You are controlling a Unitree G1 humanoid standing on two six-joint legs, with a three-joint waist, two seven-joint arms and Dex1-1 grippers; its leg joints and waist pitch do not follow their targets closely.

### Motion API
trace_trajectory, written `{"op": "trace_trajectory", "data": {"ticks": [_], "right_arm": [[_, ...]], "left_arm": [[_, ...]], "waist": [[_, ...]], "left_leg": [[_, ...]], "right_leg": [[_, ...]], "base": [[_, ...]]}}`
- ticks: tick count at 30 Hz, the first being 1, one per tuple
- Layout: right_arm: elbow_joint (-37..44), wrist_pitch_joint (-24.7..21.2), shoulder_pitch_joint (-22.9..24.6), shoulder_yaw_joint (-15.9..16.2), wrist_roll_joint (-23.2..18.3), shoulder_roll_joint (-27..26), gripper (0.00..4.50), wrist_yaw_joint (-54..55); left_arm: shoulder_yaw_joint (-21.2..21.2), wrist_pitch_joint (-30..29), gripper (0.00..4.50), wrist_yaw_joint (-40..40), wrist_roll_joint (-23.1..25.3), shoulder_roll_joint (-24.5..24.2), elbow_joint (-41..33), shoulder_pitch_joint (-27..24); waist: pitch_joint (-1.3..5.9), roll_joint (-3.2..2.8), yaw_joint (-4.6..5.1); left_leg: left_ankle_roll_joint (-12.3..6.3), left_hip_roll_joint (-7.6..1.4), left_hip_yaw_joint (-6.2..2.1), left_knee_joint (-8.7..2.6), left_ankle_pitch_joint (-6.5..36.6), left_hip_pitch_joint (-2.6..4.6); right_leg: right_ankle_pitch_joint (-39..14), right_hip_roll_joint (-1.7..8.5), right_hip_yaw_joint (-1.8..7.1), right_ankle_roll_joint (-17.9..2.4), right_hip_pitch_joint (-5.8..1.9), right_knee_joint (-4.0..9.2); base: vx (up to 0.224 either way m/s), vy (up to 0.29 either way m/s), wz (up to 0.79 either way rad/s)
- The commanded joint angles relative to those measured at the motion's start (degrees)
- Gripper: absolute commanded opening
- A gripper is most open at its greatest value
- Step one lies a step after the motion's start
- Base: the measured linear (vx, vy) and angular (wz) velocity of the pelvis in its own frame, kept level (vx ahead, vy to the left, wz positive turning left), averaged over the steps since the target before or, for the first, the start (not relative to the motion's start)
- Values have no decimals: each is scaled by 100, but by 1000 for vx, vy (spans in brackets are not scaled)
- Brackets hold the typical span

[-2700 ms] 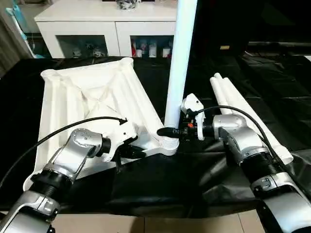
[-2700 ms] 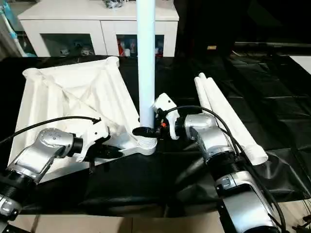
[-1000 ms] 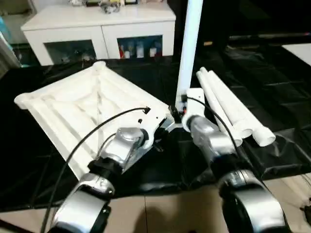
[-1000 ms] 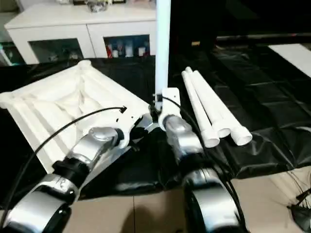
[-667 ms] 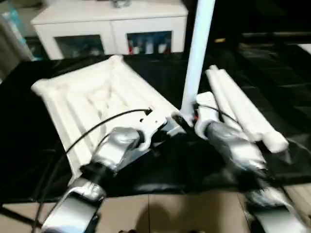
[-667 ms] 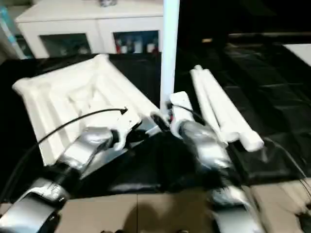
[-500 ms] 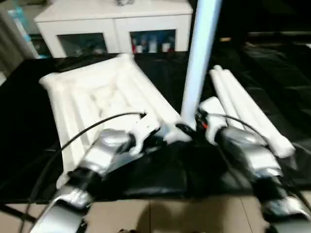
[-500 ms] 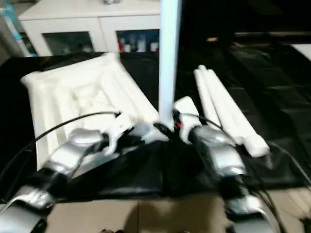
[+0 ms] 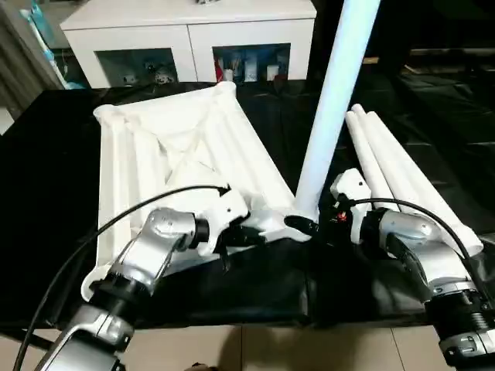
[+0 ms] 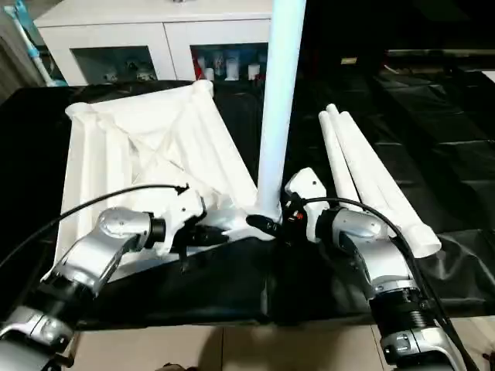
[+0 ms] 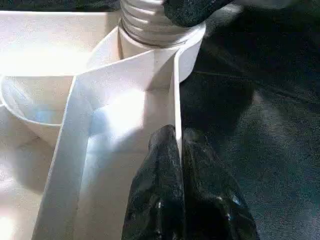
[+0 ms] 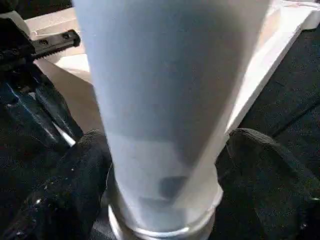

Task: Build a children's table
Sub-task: Pick table leg

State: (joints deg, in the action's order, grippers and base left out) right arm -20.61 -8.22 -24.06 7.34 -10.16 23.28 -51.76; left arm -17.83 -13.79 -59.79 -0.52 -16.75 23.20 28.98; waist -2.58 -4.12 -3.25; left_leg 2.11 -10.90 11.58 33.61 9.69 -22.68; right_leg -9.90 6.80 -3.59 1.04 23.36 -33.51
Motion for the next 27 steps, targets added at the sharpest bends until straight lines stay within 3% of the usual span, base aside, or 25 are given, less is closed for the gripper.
{"op": "trace_trajectory", "data": {"ticks": [1,3,4,7,10,18,24,27], "right_arm": [[9,125,12,28,90,19,398,-52],[7,129,20,53,57,11,398,-170],[-13,173,7,112,101,36,398,-228],[-42,224,-8,164,142,61,398,-258],[-106,282,-21,225,181,113,398,-341],[-341,366,-59,203,254,17,398,-302],[-516,418,-144,150,178,-73,398,-246],[-594,441,-191,95,128,-135,370,-238]], "left_arm": [[53,44,0,39,-182,82,-142,-152],[35,21,0,79,-154,59,-222,-228],[57,5,0,98,-164,54,-238,-246],[79,-10,0,110,-174,50,-251,-257],[146,14,0,183,-190,70,-198,-246],[242,30,0,231,-267,105,-121,-222],[226,19,0,199,-263,88,-118,-213],[207,21,0,163,-234,76,-106,-202]], "waist": [[390,163,14],[397,130,7],[403,162,15],[409,144,9],[413,175,1],[401,164,25],[424,133,28],[425,123,29]], "left_leg": [[-460,-192,-71,-370,1171,125],[-489,-196,-79,-360,1113,123],[-530,-192,-74,-349,1023,112],[-607,-184,-71,-329,902,115],[-669,-181,-66,-311,838,111],[-581,-175,-74,-313,1060,109],[-630,-171,-75,-292,910,111],[-643,-170,-73,-291,959,113]], "right_leg": [[-785,124,153,-1500,-288,302],[-735,129,157,-1493,-287,282],[-640,124,157,-1499,-292,269],[-554,126,156,-1524,-289,256],[-567,129,161,-1544,-289,246],[-911,122,160,-1466,-277,273],[-590,108,151,-1566,-283,237],[-579,111,146,-1596,-285,237]], "base": [[0,0,0],[0,0,0],[0,0,0],[0,0,0],[0,0,0],[0,0,0],[0,0,0],[0,0,0]]}}
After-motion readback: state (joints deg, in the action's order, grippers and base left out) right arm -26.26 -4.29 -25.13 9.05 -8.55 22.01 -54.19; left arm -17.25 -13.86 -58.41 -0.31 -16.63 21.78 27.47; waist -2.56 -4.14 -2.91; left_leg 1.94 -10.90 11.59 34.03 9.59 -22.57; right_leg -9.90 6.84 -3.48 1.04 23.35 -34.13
